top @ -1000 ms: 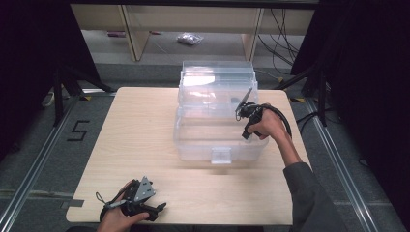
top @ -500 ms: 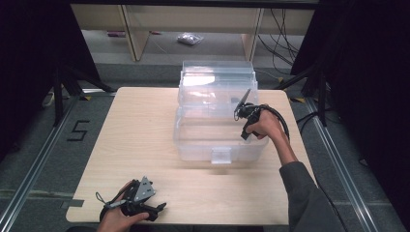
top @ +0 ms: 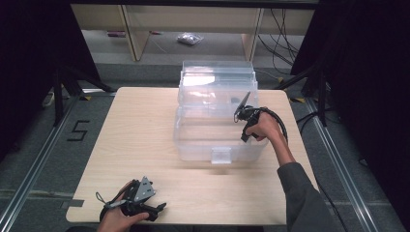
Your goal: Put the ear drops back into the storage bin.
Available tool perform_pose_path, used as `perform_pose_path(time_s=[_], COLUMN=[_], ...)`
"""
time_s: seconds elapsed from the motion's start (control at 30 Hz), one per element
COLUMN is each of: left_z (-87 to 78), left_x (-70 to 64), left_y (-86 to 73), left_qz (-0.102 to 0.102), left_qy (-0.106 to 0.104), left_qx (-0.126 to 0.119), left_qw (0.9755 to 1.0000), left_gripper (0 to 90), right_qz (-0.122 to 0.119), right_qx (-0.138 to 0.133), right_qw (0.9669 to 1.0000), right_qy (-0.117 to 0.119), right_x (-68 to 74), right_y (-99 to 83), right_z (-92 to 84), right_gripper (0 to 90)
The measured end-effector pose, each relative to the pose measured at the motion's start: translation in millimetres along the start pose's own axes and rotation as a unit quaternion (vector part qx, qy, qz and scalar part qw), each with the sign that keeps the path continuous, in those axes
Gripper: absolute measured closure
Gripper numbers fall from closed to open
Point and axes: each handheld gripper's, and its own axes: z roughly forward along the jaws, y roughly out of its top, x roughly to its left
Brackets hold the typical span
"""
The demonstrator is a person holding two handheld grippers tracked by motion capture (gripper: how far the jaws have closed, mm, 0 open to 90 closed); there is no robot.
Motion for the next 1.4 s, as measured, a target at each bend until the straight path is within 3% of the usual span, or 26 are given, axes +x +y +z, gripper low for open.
perform_pose_path(time_s=[0.03, 0.07, 0.17, 0.23, 0.37, 0.63, 0.67, 0.7, 0.83, 0.87, 0.97, 1.03, 1.07, 1.17, 1.2, 1.27, 1.4], left_z=[0.1, -0.2, -0.2, 0.2, -0.1, 0.2, -0.3, -0.2, 0.1, 0.1, 0.6, 0.4, 0.3, 0.3, 0.5, 0.3, 0.1], left_x=[0.0, 0.0, 0.0, -0.1, -0.1, -0.1, 0.0, 0.0, -0.5, -0.2, -0.3, -0.5, -0.5, -0.5, -0.5, -0.3, 0.3], left_y=[0.1, 0.2, -0.1, 0.0, 0.2, -0.1, 0.2, 0.1, -0.1, 0.0, -0.1, -0.1, -0.1, -0.1, -0.1, 0.0, 0.3], left_qz=[-0.001, 0.0, 0.0, -0.001, -0.001, -0.001, 0.0, 0.0, -0.001, 0.002, -0.001, -0.001, -0.001, -0.001, -0.001, 0.002, 0.008], left_qy=[0.0, 0.001, 0.001, 0.001, 0.001, -0.001, 0.0, 0.0, -0.001, -0.001, -0.001, 0.0, 0.0, 0.0, 0.0, 0.0, -0.001], left_qx=[0.0, 0.003, 0.0, 0.0, 0.003, -0.001, 0.003, 0.003, 0.0, 0.0, -0.001, 0.0, 0.0, 0.0, 0.0, 0.0, 0.002], left_qw=[1.0, 1.0, 1.0, 1.0, 1.0, 1.0, 1.0, 1.0, 1.0, 1.0, 1.0, 1.0, 1.0, 1.0, 1.0, 1.0, 1.0], left_gripper=[15.1, 15.2, 15.2, 15.2, 15.2, 15.1, 15.1, 15.2, 15.2, 15.1, 15.2, 15.2, 15.2, 15.1, 15.2, 15.1, 15.1], right_qz=[0.013, 0.003, 0.024, 0.004, 0.011, 0.001, 0.021, 0.026, 0.001, 0.015, 0.015, -0.005, 0.014, 0.01, 0.036, 0.017, 0.024], right_qx=[0.013, 0.009, 0.016, 0.009, 0.014, 0.023, 0.027, 0.029, 0.022, 0.022, 0.022, 0.017, 0.024, 0.022, 0.029, 0.018, 0.009], right_qw=[0.9998, 1.0, 0.9996, 1.0, 0.9998, 0.9997, 0.9994, 0.9992, 0.9998, 0.9996, 0.9996, 0.9998, 0.9996, 0.9997, 0.9989, 0.9996, 0.9996], right_qy=[0.001, 0.002, -0.001, -0.002, -0.003, -0.003, 0.001, 0.003, 0.001, 0.001, 0.005, -0.004, 0.007, 0.005, 0.009, 0.009, 0.013], right_x=[1.8, -0.2, 1.8, -1.9, -3.5, -5.6, -2.5, -2.3, -6.9, -5.0, -6.1, -8.8, -6.9, -8.3, -3.7, -6.1, -5.3], right_y=[1.5, 1.2, 2.8, 2.3, 2.5, 4.0, 4.5, 4.7, 2.7, 2.1, 1.1, 0.9, 0.2, -0.4, 0.6, -0.5, -1.4], right_z=[-1.1, 0.9, 0.9, 3.9, 7.0, 12.0, 12.0, 12.6, 18.0, 19.1, 19.6, 19.4, 19.9, 18.7, 15.9, 14.2, 8.9], right_gripper=[60.1, 60.1, 60.1, 60.1, 60.1, 60.1, 60.1, 60.1, 60.1, 60.1, 60.0, 60.0, 60.0, 59.4, 58.3, 55.9, 54.2])
